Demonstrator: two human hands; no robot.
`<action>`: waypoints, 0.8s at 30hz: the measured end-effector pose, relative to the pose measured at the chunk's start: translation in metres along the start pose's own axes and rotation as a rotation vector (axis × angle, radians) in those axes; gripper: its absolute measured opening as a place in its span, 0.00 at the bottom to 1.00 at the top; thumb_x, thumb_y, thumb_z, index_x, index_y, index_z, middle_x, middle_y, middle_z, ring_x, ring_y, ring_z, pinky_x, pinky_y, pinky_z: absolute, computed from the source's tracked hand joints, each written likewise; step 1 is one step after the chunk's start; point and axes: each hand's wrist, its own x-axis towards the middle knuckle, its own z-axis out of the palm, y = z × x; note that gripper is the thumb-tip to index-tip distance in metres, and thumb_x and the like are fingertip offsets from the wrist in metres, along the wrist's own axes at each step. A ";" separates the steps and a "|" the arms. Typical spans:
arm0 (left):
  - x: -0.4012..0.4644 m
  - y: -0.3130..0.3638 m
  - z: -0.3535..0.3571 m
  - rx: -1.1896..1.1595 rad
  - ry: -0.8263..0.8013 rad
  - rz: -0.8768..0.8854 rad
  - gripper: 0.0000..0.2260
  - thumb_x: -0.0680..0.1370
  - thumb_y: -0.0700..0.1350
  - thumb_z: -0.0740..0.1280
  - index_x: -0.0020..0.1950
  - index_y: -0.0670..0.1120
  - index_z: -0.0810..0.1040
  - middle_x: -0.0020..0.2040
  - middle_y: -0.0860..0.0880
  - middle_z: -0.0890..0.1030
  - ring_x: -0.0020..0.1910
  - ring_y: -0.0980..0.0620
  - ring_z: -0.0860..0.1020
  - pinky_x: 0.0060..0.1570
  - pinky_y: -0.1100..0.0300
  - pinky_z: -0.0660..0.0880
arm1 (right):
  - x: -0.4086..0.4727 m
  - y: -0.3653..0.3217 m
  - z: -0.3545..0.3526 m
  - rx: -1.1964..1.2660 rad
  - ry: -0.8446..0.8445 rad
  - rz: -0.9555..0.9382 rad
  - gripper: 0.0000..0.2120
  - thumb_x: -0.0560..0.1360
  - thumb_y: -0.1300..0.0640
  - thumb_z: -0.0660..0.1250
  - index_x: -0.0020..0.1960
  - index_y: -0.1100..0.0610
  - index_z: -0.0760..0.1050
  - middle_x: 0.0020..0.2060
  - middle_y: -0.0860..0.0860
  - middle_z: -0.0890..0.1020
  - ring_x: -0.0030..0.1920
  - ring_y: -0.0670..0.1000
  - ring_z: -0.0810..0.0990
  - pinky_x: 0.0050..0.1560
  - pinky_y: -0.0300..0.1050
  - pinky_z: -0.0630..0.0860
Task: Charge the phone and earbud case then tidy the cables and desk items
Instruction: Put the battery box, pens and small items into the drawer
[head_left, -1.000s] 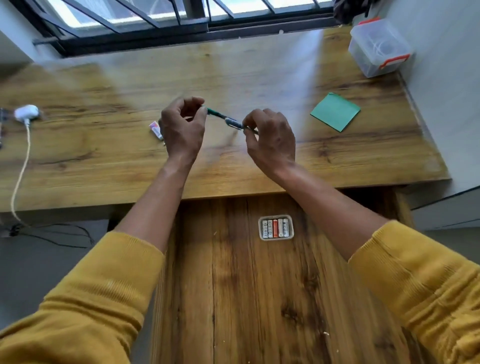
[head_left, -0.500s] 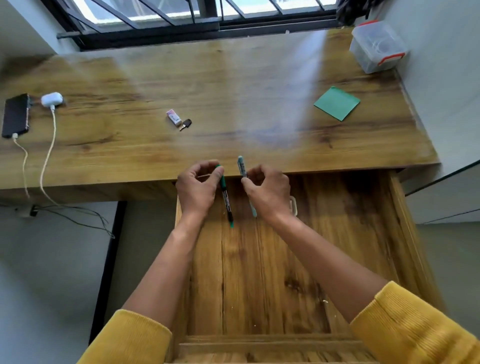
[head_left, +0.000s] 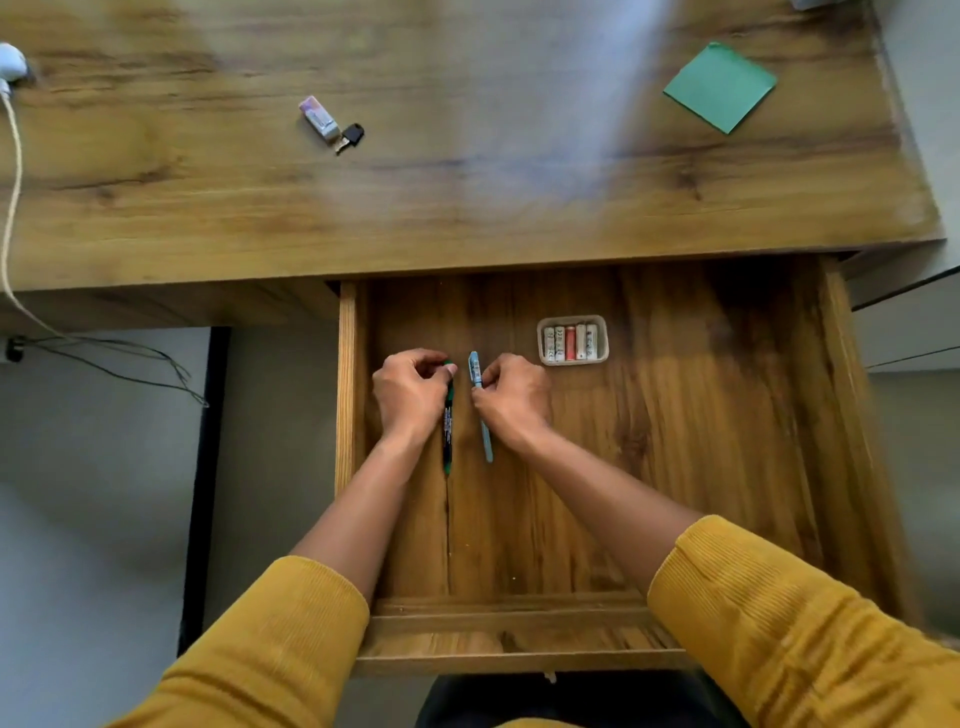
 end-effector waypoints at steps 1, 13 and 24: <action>0.001 0.000 0.002 0.001 0.004 0.002 0.07 0.79 0.43 0.77 0.57 0.46 0.88 0.48 0.56 0.83 0.44 0.67 0.78 0.44 0.76 0.74 | 0.000 0.002 0.003 -0.010 -0.007 0.005 0.06 0.76 0.57 0.76 0.52 0.52 0.82 0.45 0.49 0.84 0.45 0.49 0.83 0.41 0.46 0.83; -0.006 0.002 0.009 0.018 0.051 -0.018 0.10 0.81 0.41 0.74 0.62 0.45 0.87 0.57 0.48 0.87 0.54 0.55 0.82 0.62 0.55 0.81 | 0.001 0.010 0.009 -0.024 -0.068 -0.016 0.09 0.77 0.57 0.76 0.52 0.51 0.77 0.45 0.49 0.81 0.43 0.47 0.81 0.38 0.43 0.80; -0.019 0.043 -0.006 0.023 0.140 0.141 0.11 0.83 0.44 0.71 0.66 0.48 0.84 0.60 0.49 0.85 0.60 0.52 0.82 0.54 0.66 0.77 | -0.003 -0.008 -0.034 0.069 0.095 -0.271 0.04 0.79 0.54 0.73 0.50 0.51 0.78 0.39 0.46 0.80 0.39 0.44 0.80 0.36 0.41 0.81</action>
